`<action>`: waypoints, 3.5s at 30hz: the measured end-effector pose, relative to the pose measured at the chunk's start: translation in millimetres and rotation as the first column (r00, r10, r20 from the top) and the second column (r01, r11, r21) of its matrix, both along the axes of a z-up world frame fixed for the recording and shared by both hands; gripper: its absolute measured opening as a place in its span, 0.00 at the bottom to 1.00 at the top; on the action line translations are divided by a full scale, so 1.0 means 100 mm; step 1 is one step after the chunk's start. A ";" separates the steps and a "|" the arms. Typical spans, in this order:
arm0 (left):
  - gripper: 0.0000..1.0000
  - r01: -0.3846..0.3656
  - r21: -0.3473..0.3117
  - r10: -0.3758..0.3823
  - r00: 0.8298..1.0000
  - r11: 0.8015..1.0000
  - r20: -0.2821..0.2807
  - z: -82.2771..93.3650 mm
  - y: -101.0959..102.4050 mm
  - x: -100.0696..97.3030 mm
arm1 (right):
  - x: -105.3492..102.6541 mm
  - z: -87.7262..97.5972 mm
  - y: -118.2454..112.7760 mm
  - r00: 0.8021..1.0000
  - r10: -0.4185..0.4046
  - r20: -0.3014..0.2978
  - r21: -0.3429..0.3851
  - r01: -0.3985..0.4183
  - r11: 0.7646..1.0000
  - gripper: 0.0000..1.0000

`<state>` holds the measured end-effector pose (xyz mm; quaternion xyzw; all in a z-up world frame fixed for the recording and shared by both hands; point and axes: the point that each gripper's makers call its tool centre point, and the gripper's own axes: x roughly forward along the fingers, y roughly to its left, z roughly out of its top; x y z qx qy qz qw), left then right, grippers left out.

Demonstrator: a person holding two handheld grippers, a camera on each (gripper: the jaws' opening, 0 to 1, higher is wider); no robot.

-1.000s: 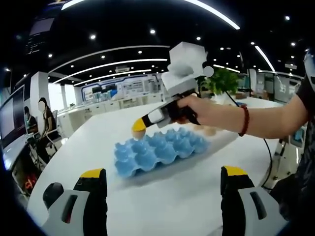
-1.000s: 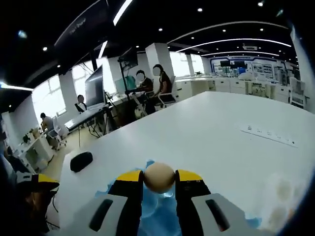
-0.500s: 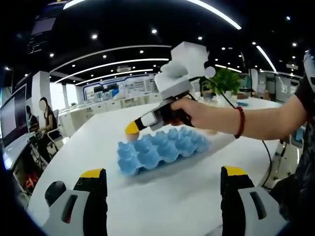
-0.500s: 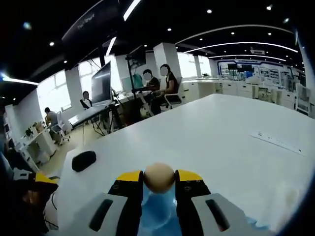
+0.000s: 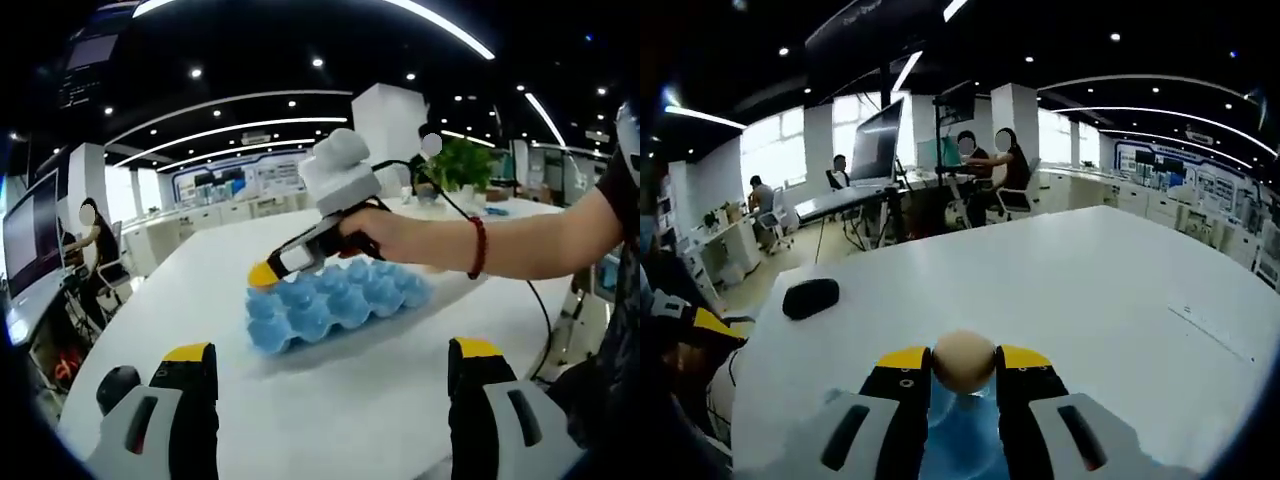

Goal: Place the egg into an empty slot of the egg tray after lifting it from the table, then release the egg inside the slot.

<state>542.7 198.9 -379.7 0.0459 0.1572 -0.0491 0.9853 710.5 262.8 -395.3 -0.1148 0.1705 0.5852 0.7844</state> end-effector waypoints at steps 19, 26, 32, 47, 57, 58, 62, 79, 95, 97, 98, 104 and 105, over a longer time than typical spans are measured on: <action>0.98 -0.010 -0.005 0.010 1.000 1.000 0.001 -0.01 0.08 0.02 | 0.17 -0.19 0.14 0.995 0.080 0.059 -0.104 -0.074 0.992 0.27; 0.98 -0.017 -0.007 0.017 1.000 1.000 -0.005 -0.03 0.09 0.00 | 0.18 -0.27 0.11 0.997 0.072 0.002 -0.098 -0.071 0.993 0.27; 0.98 -0.021 -0.008 0.021 1.000 1.000 -0.004 -0.02 0.11 0.00 | 0.16 -0.24 0.12 0.996 0.054 -0.066 -0.056 -0.058 0.997 0.28; 1.00 -0.025 -0.012 0.025 1.000 1.000 0.001 -0.01 0.09 0.00 | 0.18 -0.17 0.10 0.999 0.043 -0.028 -0.019 -0.043 0.999 0.49; 1.00 -0.019 -0.022 0.020 1.000 1.000 0.016 0.03 0.04 -0.01 | 0.21 -0.06 0.07 0.999 0.025 -0.034 0.014 -0.024 1.000 0.60; 1.00 -0.019 -0.024 0.019 1.000 1.000 0.017 0.03 0.04 -0.01 | 0.21 -0.06 0.05 0.999 0.023 -0.033 0.015 -0.023 1.000 0.61; 1.00 -0.016 -0.033 0.016 1.000 0.999 0.022 0.04 0.03 -0.01 | 0.23 -0.07 -0.01 0.999 0.002 -0.038 0.019 -0.001 1.000 0.69; 1.00 -0.015 -0.055 0.017 0.999 0.998 0.035 0.10 -0.01 0.07 | 0.32 0.03 -0.39 0.997 -0.077 -0.018 0.014 0.078 0.997 0.78; 1.00 -0.018 -0.050 0.019 1.000 0.999 0.024 0.07 -0.05 0.07 | 0.37 0.10 -0.70 0.991 -0.131 0.000 0.015 0.131 0.991 0.77; 1.00 -0.017 -0.048 0.018 1.000 0.999 0.021 0.06 -0.05 0.07 | 0.38 0.10 -0.73 0.991 -0.134 0.008 0.012 0.133 0.991 0.77; 1.00 -0.017 -0.048 0.018 1.000 0.999 0.021 0.06 -0.06 0.07 | 0.39 0.11 -0.75 0.991 -0.134 0.013 0.009 0.134 0.991 0.77; 1.00 -0.014 -0.047 0.015 1.000 0.999 0.018 0.05 -0.06 0.07 | 0.43 0.14 -0.86 0.989 -0.149 0.023 0.009 0.149 0.989 0.77; 1.00 -0.013 -0.047 0.014 1.000 0.999 0.018 0.05 -0.07 0.07 | 0.44 0.13 -0.87 0.988 -0.152 0.026 0.007 0.151 0.988 0.77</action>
